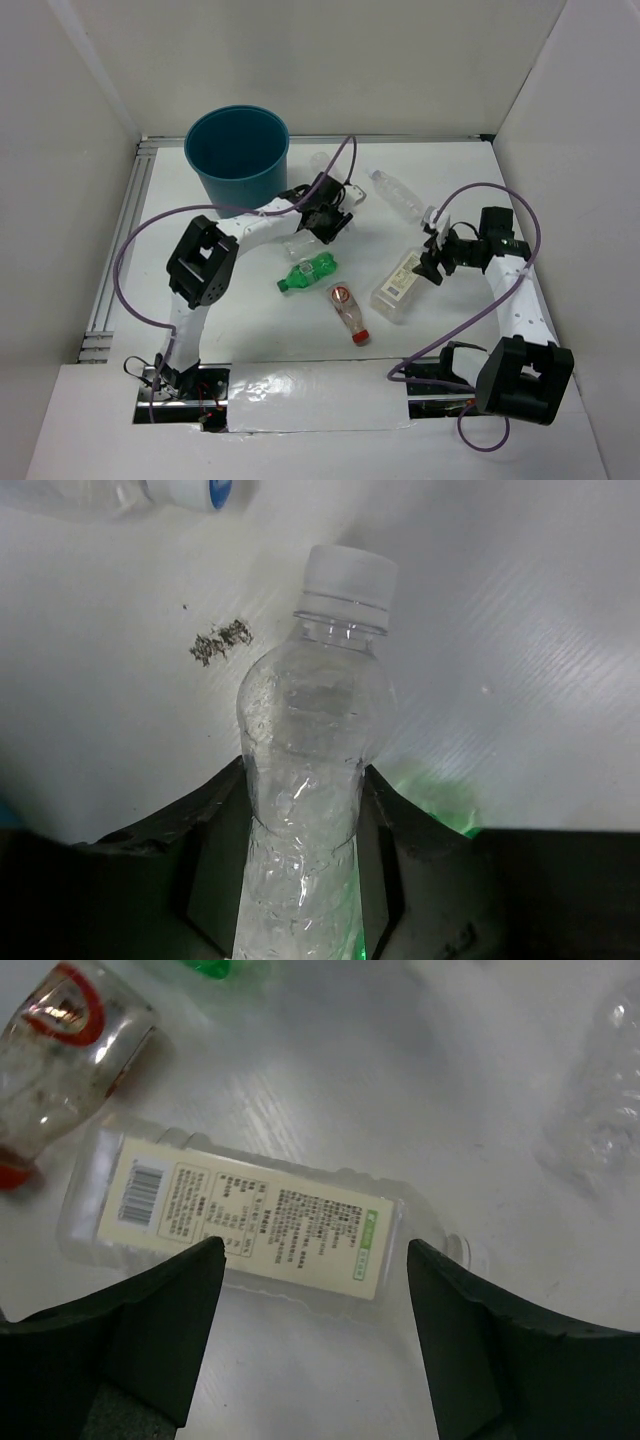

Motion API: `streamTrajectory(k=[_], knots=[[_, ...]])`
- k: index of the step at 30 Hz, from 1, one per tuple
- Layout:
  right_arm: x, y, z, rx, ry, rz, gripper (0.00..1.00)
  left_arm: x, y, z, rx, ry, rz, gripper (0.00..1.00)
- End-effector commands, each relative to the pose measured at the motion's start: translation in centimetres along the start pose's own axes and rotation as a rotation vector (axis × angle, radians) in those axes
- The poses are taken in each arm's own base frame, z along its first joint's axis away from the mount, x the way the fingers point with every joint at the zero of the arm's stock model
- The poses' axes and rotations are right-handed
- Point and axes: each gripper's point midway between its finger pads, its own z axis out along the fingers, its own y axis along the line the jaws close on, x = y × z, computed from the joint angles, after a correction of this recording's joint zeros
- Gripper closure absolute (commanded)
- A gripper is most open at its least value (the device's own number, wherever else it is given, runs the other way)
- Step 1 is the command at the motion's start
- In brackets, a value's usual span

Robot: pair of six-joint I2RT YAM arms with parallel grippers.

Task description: Put the plastic bottles in the bin

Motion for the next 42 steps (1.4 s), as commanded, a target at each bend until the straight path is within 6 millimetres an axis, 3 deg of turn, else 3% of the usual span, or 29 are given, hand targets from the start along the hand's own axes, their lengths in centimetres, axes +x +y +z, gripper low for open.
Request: streamTrajectory(k=[1,4,7,8,9,10,11,13,15,19,22,23,26,27,28,30,31,33,35,39,40,41,42], knots=[[-1.0,2.4,-0.5,-0.133,-0.057,-0.245,0.2,-8.7,0.1,-6.5,0.015,-0.24,0.01,0.85],[-1.5,1.6,-0.7,-0.108,-0.061,-0.412,0.13,-15.3,-0.6,-14.1,0.051,-0.451,-0.007,0.86],[-1.9,0.8,-0.9,-0.076,-0.061,-0.5,0.11,-19.6,-0.7,-21.4,0.061,-0.623,-0.031,0.86],[-2.1,0.6,-0.7,-0.078,-0.074,-0.5,0.11,-20.5,0.9,-23.1,0.037,-0.675,-0.056,0.86],[-2.0,0.6,-0.7,-0.087,-0.072,-0.499,0.11,-21.6,1.7,-26.1,0.027,-0.742,-0.087,0.86],[-2.3,0.5,-0.7,-0.096,-0.082,-0.506,0.11,-22.2,2.7,-27.5,0.002,-0.779,-0.11,0.85],[-2.2,0.7,-0.5,-0.121,-0.088,-0.49,0.11,-22.6,6.1,-30.0,-0.083,-0.842,-0.166,0.85],[-1.9,1.0,-0.4,-0.139,-0.085,-0.474,0.11,-22.8,8.0,-31.2,-0.149,-0.874,-0.206,0.85],[-1.9,1.1,-0.2,-0.146,-0.093,-0.465,0.11,-22.5,12.0,-34.1,-0.251,-0.937,-0.27,0.85],[-2.1,1.1,-0.2,-0.121,-0.108,-0.502,0.11,-20.9,16.7,-35.9,-0.395,-0.968,-0.322,0.83],[-1.9,1.0,-0.1,-0.119,-0.11,-0.527,0.11,-18.3,20.1,-34.4,-0.48,-0.911,-0.371,0.81],[-1.7,1.2,-0.1,-0.126,-0.097,-0.542,0.1,-17.2,20.9,-33.0,-0.485,-0.88,-0.397,0.77],[-0.6,1.6,0.0,-0.186,-0.073,-0.677,0.08,-14.9,23.6,-31.1,-0.52,-0.832,-0.459,0.49],[0.4,2.5,0.2,-0.243,-0.054,-0.691,0.08,-14.6,24.2,-30.3,-0.521,-0.819,-0.477,0.26],[0.7,2.5,0.3,-0.27,-0.061,-0.814,0.07,-14.3,25.1,-30.3,-0.543,-0.815,-0.488,0.19],[1.1,3.1,0.8,-0.335,-0.058,-0.874,0.07,-14.4,25.7,-30.3,-0.548,-0.816,-0.503,0.08],[2.1,3.4,1.2,-0.383,-0.036,-0.891,0.07,-14.4,25.8,-29.5,-0.536,-0.805,-0.501,0.05],[2.4,3.5,1.7,-0.432,-0.017,-0.935,0.07,-14.4,26.1,-30.0,-0.542,-0.816,-0.512,0.02],[2.9,3.0,2.0,-0.45,0.018,-1.004,0.07,-14.5,25.8,-30.5,-0.533,-0.816,-0.498,0.01],[2.8,2.9,3.7,-0.475,0.037,-1.134,0.06,-15.8,21.0,-32.2,-0.47,-0.818,-0.374,0.01],[2.7,2.6,4.0,-0.472,0.05,-1.167,0.06,-16.5,17.8,-33.3,-0.416,-0.832,-0.32,0.01],[2.7,2.5,4.2,-0.478,0.062,-1.187,0.06,-16.3,16.3,-33.4,-0.404,-0.82,-0.275,0.01],[2.3,2.7,4.4,-0.495,0.065,-1.227,0.06,-15.0,14.6,-31.7,-0.369,-0.771,-0.266,0.01]])
